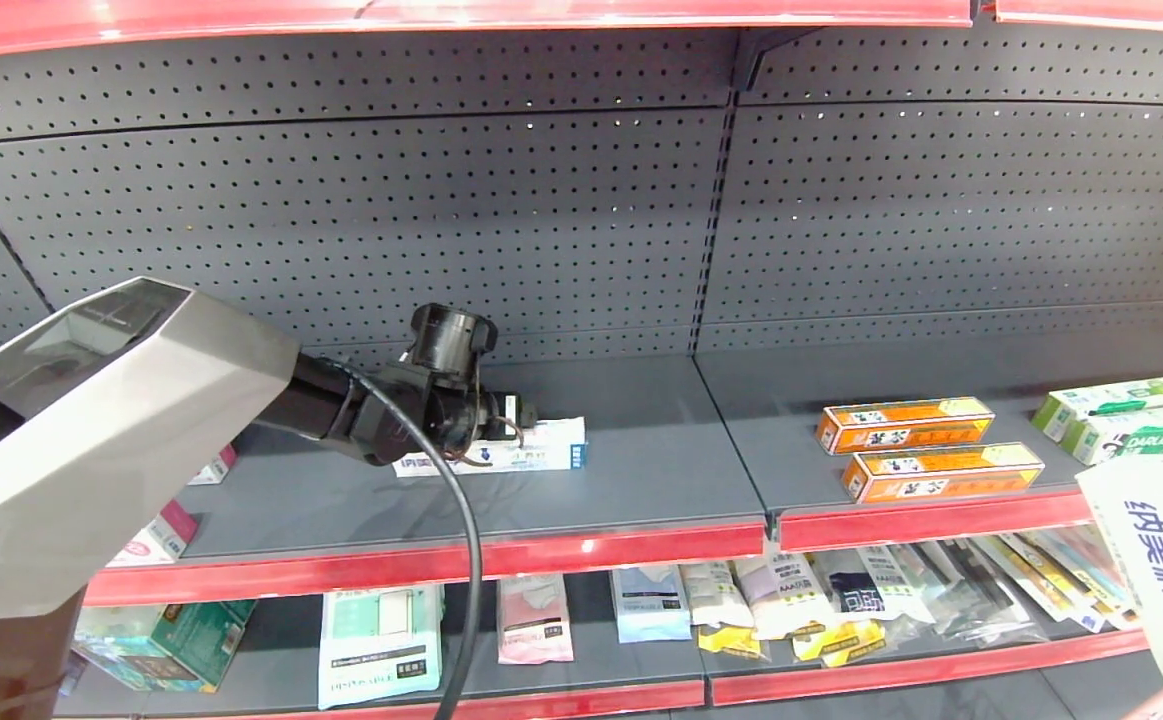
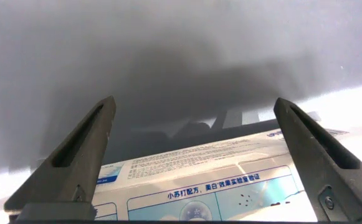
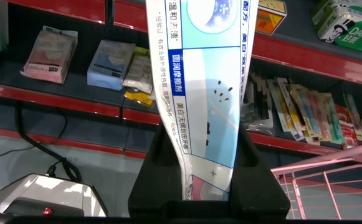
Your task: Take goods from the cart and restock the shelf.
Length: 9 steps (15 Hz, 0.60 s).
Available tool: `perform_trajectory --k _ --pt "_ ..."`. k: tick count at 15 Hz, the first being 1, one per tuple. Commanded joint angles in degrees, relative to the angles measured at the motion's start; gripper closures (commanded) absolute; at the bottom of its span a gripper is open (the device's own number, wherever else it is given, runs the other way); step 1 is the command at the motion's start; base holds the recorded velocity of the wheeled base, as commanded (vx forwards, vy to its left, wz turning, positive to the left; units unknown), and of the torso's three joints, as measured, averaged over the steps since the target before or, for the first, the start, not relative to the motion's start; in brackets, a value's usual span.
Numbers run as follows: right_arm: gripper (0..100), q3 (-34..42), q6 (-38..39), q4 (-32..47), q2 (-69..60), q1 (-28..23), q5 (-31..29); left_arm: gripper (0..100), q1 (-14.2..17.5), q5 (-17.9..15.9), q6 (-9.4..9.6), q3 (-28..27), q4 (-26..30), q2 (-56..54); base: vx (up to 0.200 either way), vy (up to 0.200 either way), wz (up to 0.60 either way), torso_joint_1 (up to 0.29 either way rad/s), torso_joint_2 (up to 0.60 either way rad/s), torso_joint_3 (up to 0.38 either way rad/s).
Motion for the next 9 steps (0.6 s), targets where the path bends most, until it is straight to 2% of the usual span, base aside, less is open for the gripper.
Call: perform_trajectory --k 1,9 --pt "100 0.13 0.03 0.00 0.08 -0.01 0.02 0 0.03 -0.57 -0.07 2.62 -0.17 -1.52 0.000 0.000 0.00 0.000 0.00 0.000" --pt "100 0.30 -0.06 0.00 0.08 0.08 0.11 0 -0.06 -0.75 -0.34 8.42 -0.34 -4.59 0.000 0.000 0.00 0.000 0.00 0.000"
